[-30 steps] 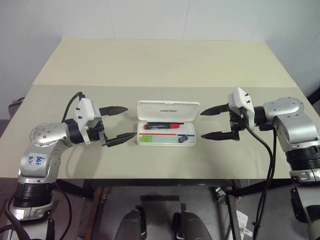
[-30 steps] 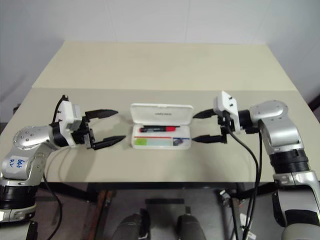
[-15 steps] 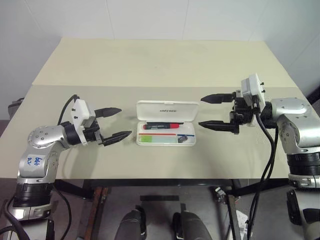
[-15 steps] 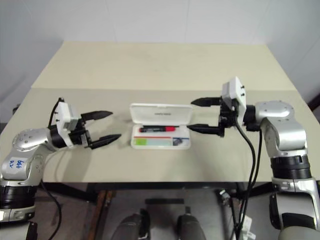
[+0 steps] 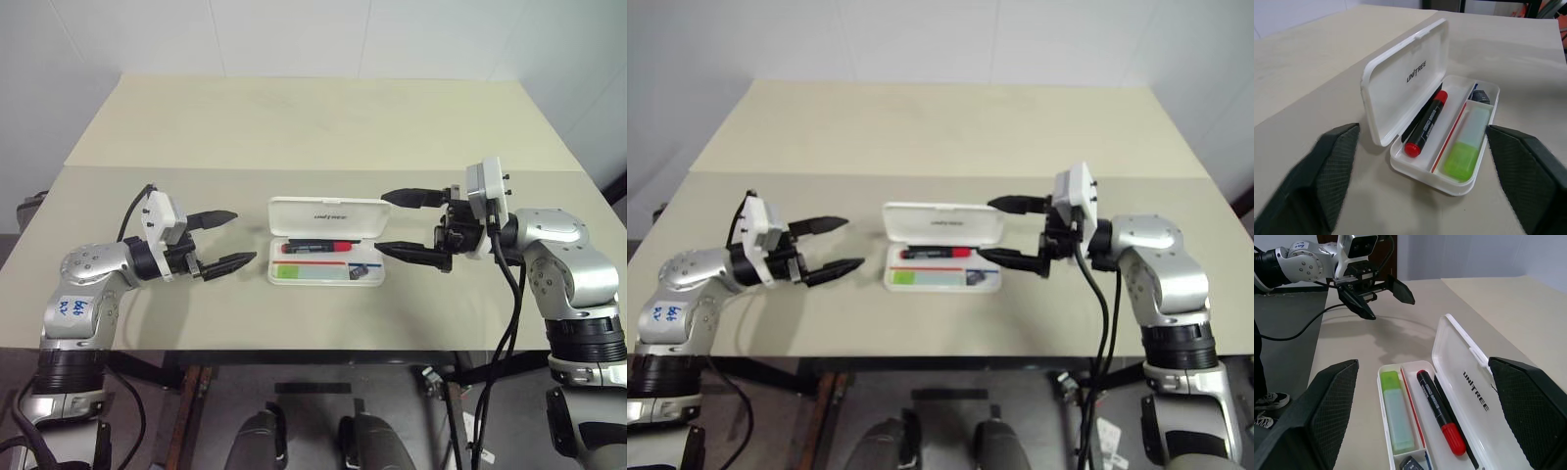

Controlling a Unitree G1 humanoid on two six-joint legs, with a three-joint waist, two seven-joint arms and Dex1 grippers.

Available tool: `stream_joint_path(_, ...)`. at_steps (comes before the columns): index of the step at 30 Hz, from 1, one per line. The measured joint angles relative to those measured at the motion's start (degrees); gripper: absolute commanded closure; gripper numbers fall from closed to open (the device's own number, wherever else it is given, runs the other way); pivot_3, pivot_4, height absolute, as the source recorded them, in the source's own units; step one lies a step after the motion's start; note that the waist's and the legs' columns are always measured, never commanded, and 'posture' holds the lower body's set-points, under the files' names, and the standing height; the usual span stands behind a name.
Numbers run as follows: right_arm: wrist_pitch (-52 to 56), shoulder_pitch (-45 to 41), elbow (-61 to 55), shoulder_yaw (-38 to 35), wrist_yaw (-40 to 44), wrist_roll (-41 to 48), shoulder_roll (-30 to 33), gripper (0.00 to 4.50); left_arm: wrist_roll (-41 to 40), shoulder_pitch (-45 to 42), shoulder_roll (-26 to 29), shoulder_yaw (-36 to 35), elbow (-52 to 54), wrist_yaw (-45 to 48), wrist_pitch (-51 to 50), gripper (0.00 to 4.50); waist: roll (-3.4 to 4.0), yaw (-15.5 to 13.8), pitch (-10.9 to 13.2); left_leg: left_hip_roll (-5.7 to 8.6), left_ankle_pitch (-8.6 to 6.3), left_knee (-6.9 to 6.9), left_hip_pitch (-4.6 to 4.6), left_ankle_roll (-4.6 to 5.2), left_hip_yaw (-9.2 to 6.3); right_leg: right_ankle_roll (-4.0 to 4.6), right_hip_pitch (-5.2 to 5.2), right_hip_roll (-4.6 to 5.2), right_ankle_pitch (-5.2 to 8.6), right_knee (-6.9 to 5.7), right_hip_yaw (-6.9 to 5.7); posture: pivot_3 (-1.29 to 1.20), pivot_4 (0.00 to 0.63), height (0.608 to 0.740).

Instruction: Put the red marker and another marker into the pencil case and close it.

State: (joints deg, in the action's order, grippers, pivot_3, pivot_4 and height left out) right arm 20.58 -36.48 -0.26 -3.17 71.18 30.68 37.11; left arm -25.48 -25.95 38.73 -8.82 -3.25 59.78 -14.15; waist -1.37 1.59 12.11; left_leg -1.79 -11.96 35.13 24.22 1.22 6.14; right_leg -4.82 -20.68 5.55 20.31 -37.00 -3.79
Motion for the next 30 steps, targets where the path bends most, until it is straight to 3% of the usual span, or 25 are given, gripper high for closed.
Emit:
stream_joint_path(9,-1.8,-0.2,0.7,0.5,-0.3,-1.1,-0.1,0.00,0.0,-0.8,-1.2,0.5,-1.9,0.3,1.2,4.34,0.00,0.0,0.0,0.00,0.00,-0.01,0.00,0.00,0.00,0.00,0.00,0.00,0.00,0.00,-0.01,0.00,0.150,0.740)
stream_joint_path(10,-1.9,-0.2,0.7,0.5,-0.3,-1.1,-0.1,0.00,0.0,-0.8,-1.4,0.5,-1.9,0.2,1.3,4.45,0.00,0.0,0.0,0.00,0.00,-0.01,0.00,0.00,0.01,0.00,0.00,0.00,0.00,0.01,0.00,0.00,0.150,0.740)
stream_joint_path(21,-2.8,-1.0,2.5,0.8,-0.3,-2.4,-0.2,0.00,0.0,-9.7,-7.9,-3.6,-8.2,-10.3,4.3,4.45,-0.01,-0.2,0.0,0.03,0.03,0.06,0.00,0.03,0.00,-0.03,0.02,0.00,-0.01,-0.04,-0.06,0.00,0.150,0.740)
stream_joint_path(30,-3.1,-1.7,3.0,1.0,-0.6,-3.3,-1.4,0.00,4.8,-16.1,-11.0,-0.7,-23.0,-12.0,7.8,4.45,-0.01,-0.2,0.0,0.04,0.04,0.09,0.00,0.04,0.07,-0.04,-0.01,-0.03,-0.02,-0.08,-0.48,0.00,0.150,0.740)
